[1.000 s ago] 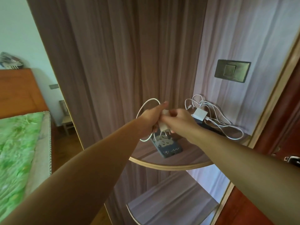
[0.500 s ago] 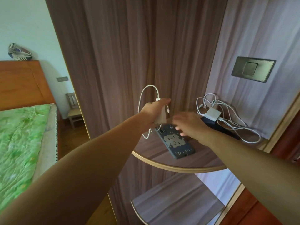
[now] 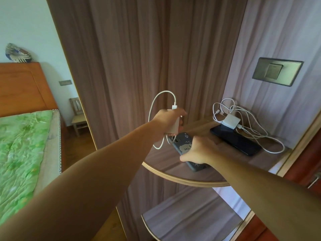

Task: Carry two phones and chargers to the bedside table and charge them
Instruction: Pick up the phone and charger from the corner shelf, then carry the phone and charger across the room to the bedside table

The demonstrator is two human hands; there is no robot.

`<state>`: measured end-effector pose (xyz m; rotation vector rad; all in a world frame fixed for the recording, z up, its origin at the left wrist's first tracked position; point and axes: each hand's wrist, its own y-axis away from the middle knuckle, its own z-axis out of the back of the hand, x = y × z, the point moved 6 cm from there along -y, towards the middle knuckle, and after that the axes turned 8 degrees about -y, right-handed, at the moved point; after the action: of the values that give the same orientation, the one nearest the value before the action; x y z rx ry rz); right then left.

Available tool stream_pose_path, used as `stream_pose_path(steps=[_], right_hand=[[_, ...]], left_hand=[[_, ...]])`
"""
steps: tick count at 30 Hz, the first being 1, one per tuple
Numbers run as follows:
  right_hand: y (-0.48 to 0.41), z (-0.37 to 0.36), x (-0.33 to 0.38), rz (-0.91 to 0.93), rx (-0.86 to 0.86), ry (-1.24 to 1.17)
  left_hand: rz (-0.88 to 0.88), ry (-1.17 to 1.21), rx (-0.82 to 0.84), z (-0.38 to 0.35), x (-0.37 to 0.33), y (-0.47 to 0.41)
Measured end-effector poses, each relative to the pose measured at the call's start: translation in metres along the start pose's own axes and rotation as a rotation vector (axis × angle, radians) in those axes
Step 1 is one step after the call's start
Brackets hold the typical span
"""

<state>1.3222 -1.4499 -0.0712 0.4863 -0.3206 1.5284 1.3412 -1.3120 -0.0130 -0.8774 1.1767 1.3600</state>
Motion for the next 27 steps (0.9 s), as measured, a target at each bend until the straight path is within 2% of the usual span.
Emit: stream_pose_path(steps=[3, 7, 9, 11, 14, 19, 22, 27], right_hand=[[0.001, 0.012, -0.012, -0.068, 0.012, -0.225], [0.010, 0.026, -0.036, -0.274, 0.120, -0.782], [0.016, 0.027, -0.045, -0.352, 0.195, -1.134], [0.023, 0.029, -0.047, -0.364, 0.253, -1.422], [0.037, 0.038, -0.040, -0.265, 0.318, -1.660], [0.060, 0.048, -0.040, -0.107, 0.404, -1.787], [0.069, 0.040, -0.033, -0.081, 0.413, -1.730], [0.078, 0.024, -0.008, -0.100, 0.323, -1.616]], left_hand=[[-0.010, 0.025, 0.003, 0.003, 0.000, 0.001], [0.004, 0.055, -0.012, 0.005, -0.006, 0.009], [0.008, 0.025, -0.031, 0.005, -0.010, 0.012], [0.008, -0.005, -0.049, 0.003, -0.015, 0.015], [0.009, -0.036, -0.067, -0.002, -0.020, 0.022], [-0.001, -0.041, -0.165, -0.001, -0.009, 0.045], [-0.035, -0.027, -0.233, 0.006, -0.007, 0.069], [-0.061, -0.038, -0.290, 0.023, -0.008, 0.110]])
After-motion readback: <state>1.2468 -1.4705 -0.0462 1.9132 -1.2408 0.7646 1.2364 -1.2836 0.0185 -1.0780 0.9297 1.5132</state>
